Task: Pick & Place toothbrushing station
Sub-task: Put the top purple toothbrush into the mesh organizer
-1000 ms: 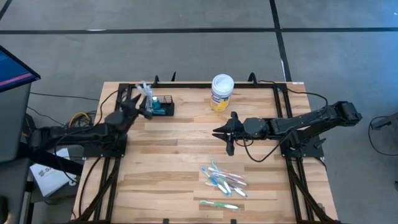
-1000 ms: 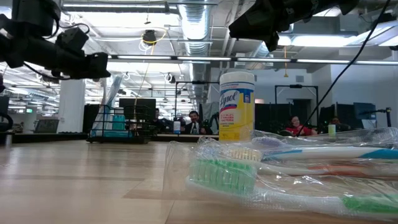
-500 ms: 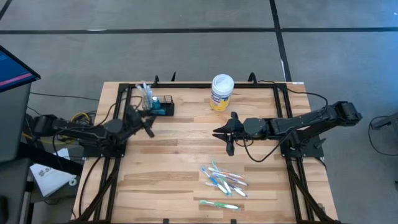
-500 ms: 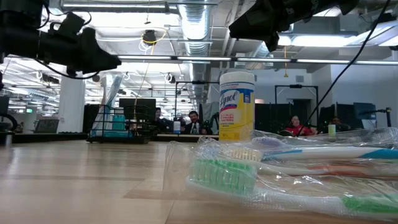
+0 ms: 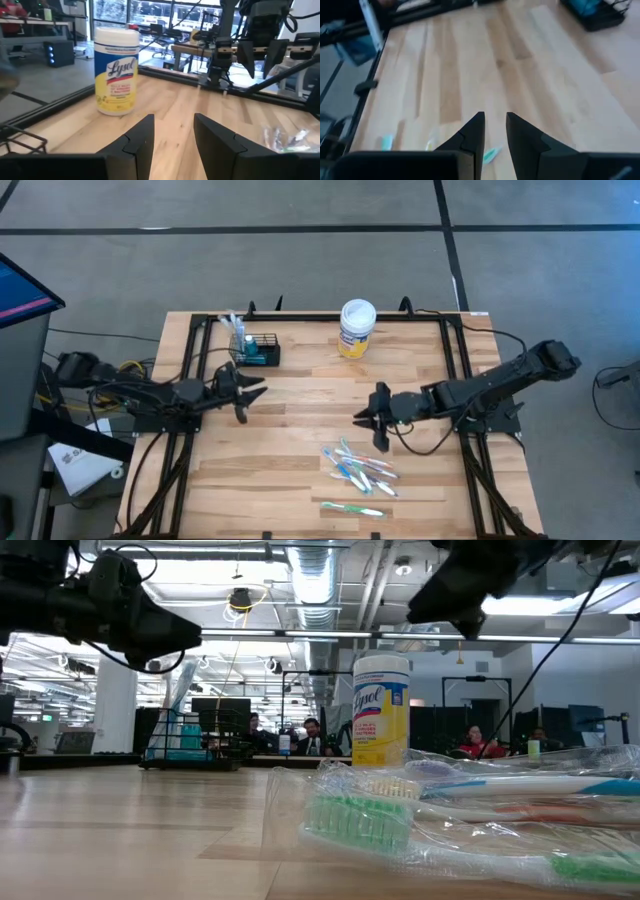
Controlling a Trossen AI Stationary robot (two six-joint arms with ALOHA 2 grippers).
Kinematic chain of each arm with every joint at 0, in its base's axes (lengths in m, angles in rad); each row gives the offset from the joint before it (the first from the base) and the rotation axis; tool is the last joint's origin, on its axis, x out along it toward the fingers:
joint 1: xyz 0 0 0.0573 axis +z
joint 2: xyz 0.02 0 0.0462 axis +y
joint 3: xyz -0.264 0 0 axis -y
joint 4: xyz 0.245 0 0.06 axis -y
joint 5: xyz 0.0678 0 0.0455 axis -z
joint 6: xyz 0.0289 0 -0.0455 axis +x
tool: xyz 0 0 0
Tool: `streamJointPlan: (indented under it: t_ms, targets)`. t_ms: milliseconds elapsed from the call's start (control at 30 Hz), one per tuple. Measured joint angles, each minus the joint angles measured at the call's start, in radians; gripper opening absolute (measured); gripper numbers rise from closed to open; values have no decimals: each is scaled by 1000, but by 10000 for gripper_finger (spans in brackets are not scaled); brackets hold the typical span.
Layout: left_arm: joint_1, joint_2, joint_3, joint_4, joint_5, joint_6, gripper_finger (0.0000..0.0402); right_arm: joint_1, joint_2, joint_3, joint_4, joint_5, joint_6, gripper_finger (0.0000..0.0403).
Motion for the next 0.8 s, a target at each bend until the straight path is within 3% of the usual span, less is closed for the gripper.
streamJointPlan:
  t_ms: [367, 800]
  targets:
    - [-12, 69, 0, 89, 8, 5, 131, 156, 169, 1, 17, -4, 48, 71]
    - [-12, 78, 0, 87, 8, 5, 131, 183, 375, 7, 139, -3, 67, 71]
